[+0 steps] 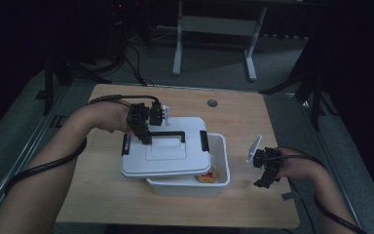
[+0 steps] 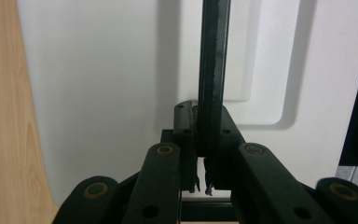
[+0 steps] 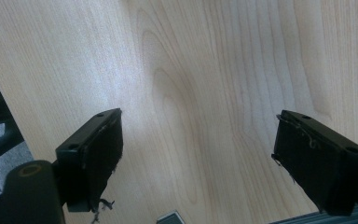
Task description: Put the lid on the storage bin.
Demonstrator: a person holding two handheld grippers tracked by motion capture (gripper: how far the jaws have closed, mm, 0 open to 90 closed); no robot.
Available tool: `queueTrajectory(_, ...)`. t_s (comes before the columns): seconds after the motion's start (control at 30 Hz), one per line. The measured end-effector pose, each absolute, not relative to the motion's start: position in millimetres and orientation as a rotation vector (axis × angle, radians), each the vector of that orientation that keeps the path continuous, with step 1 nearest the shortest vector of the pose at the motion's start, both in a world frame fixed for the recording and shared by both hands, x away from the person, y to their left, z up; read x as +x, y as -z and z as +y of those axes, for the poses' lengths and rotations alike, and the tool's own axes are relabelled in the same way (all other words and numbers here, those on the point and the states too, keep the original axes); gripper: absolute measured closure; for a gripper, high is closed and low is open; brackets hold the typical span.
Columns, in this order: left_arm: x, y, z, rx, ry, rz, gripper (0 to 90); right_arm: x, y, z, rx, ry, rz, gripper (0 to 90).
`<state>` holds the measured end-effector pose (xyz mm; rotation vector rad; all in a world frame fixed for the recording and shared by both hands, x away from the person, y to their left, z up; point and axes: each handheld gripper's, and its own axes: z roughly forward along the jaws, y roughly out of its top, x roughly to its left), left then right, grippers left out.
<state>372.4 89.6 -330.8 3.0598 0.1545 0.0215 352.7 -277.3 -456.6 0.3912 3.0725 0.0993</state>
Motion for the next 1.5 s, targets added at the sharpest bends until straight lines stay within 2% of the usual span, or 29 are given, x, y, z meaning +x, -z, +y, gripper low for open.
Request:
queueTrajectory(0.33,375,341,49,3.047,0.010,0.081,83.7,352,459,-280,0.398,-0.083,3.075,15.3)
queueTrajectory(0.57,374,348,31,3.052,0.033,0.098,83.7,351,461,-283,0.406,-0.073,3.076,15.3)
queueTrajectory(1.5,378,371,29,3.061,0.066,0.091,83.6,353,468,-279,0.399,-0.080,3.089,15.3)
